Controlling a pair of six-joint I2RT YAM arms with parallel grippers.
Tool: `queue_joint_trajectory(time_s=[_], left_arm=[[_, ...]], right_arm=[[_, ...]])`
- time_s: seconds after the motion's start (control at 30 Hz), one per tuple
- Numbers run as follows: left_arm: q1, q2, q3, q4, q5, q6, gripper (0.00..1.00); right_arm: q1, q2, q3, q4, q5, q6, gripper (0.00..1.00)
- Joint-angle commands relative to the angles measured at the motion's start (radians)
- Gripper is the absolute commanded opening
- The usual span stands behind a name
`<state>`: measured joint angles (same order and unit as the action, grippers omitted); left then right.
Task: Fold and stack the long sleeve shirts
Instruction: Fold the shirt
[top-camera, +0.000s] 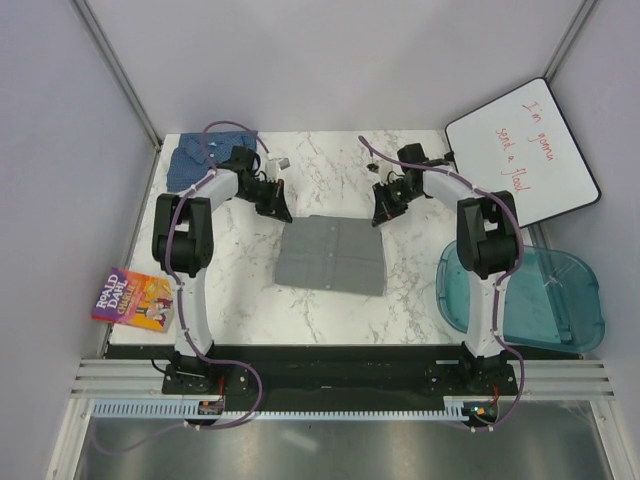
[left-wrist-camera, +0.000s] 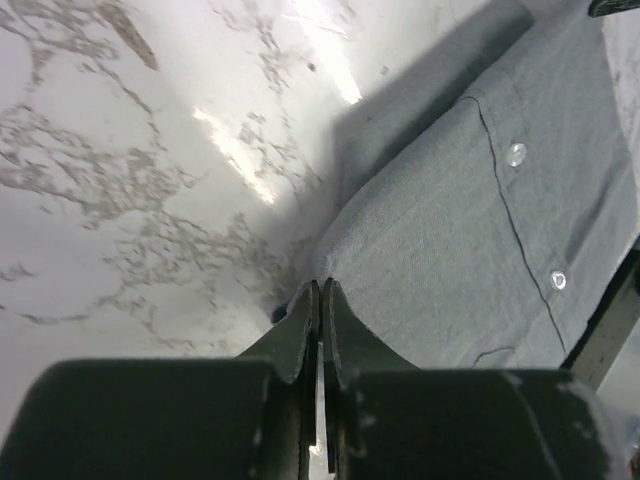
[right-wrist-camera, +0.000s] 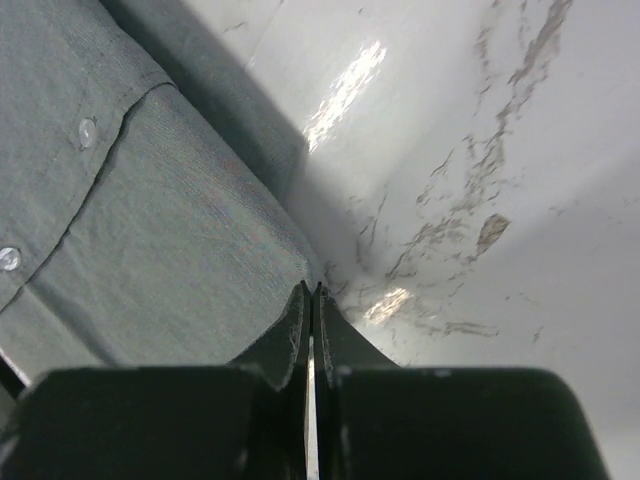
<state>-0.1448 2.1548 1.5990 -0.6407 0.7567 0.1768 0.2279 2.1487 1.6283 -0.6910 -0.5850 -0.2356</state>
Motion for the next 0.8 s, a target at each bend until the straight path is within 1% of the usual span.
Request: queue_joint_trajectory(time_s=[0.0, 0.1, 0.13, 0.17, 0.2, 0.23, 0.27, 0.3, 0.33, 0.37, 0.4, 0.43, 0.47, 0.5, 0.53, 0.57, 0.6, 0.63, 0.67, 0.7, 0.73, 0.77], left_arm=[[0.007, 0.065, 0.072, 0.029, -0.114, -0.051, 0.02], [0.007, 0.082, 0.094, 0.027, -0.119, -0.059, 0.02], [0.008, 0.079, 0.101, 0.027, -0.117, -0.062, 0.04], [0.01, 0.07, 0.108, 0.026, -0.119, -0.071, 0.09], [0.017, 0.035, 0.108, 0.027, -0.094, -0.072, 0.26], [0.024, 0.008, 0.107, 0.029, -0.074, -0.068, 0.33], [0.03, -0.024, 0.095, 0.033, -0.062, -0.062, 0.38], [0.039, -0.114, 0.081, 0.038, -0.031, -0.057, 0.46], [0.042, -0.163, 0.064, 0.041, -0.002, -0.048, 0.56], [0.042, -0.229, 0.017, 0.048, 0.019, -0.021, 0.69], [0.04, -0.286, -0.011, 0.056, 0.048, -0.013, 0.86], [0.039, -0.403, -0.04, 0.064, 0.067, -0.007, 0.88], [0.036, -0.458, -0.086, 0.065, 0.078, 0.0, 0.99], [0.036, -0.505, -0.105, 0.065, 0.091, -0.002, 0.99], [0.036, -0.603, -0.125, 0.067, 0.101, -0.002, 0.99], [0.034, -0.643, -0.161, 0.073, 0.107, 0.004, 0.99], [0.036, -0.688, -0.18, 0.11, 0.108, -0.013, 0.99], [0.036, -0.749, -0.198, 0.131, 0.116, -0.028, 0.99], [0.036, -0.783, -0.242, 0.165, 0.125, -0.051, 0.99], [0.036, -0.809, -0.275, 0.271, 0.122, -0.094, 0.99], [0.036, -0.85, -0.325, 0.309, 0.121, -0.164, 0.99], [0.036, -0.858, -0.338, 0.325, 0.133, -0.16, 0.99]], right_arm=[[-0.002, 0.036, 0.05, 0.079, 0.105, 0.019, 0.0], [-0.002, 0.045, 0.064, 0.102, 0.111, 0.045, 0.0], [-0.004, 0.043, 0.077, 0.099, 0.108, 0.056, 0.02], [-0.004, 0.039, 0.085, 0.094, 0.102, 0.071, 0.13], [-0.004, 0.01, 0.091, 0.088, 0.096, 0.079, 0.2], [-0.009, -0.012, 0.097, 0.085, 0.077, 0.087, 0.27], [-0.015, -0.041, 0.099, 0.081, 0.054, 0.099, 0.4], [-0.019, -0.102, 0.102, 0.077, 0.034, 0.125, 0.46], [-0.03, -0.137, 0.105, 0.071, -0.001, 0.14, 0.52], [-0.033, -0.173, 0.105, 0.067, -0.018, 0.153, 0.69], [-0.033, -0.241, 0.107, 0.062, -0.035, 0.172, 0.78], [-0.036, -0.277, 0.105, 0.05, -0.059, 0.18, 0.87], [-0.035, -0.312, 0.102, 0.05, -0.105, 0.188, 0.98], [-0.035, -0.382, 0.097, 0.053, -0.125, 0.212, 0.98], [-0.035, -0.415, 0.085, 0.076, -0.139, 0.225, 0.98], [-0.033, -0.449, 0.079, 0.094, -0.153, 0.234, 0.98], [-0.036, -0.511, 0.065, 0.123, -0.154, 0.234, 0.98], [-0.036, -0.539, 0.059, 0.189, -0.165, 0.267, 0.98], [-0.036, -0.584, 0.05, 0.229, -0.153, 0.286, 0.98], [-0.036, -0.605, -0.011, 0.339, -0.121, 0.324, 0.98], [-0.038, -0.627, -0.046, 0.384, -0.071, 0.431, 0.98], [-0.041, -0.656, -0.073, 0.396, -0.02, 0.45, 0.98]])
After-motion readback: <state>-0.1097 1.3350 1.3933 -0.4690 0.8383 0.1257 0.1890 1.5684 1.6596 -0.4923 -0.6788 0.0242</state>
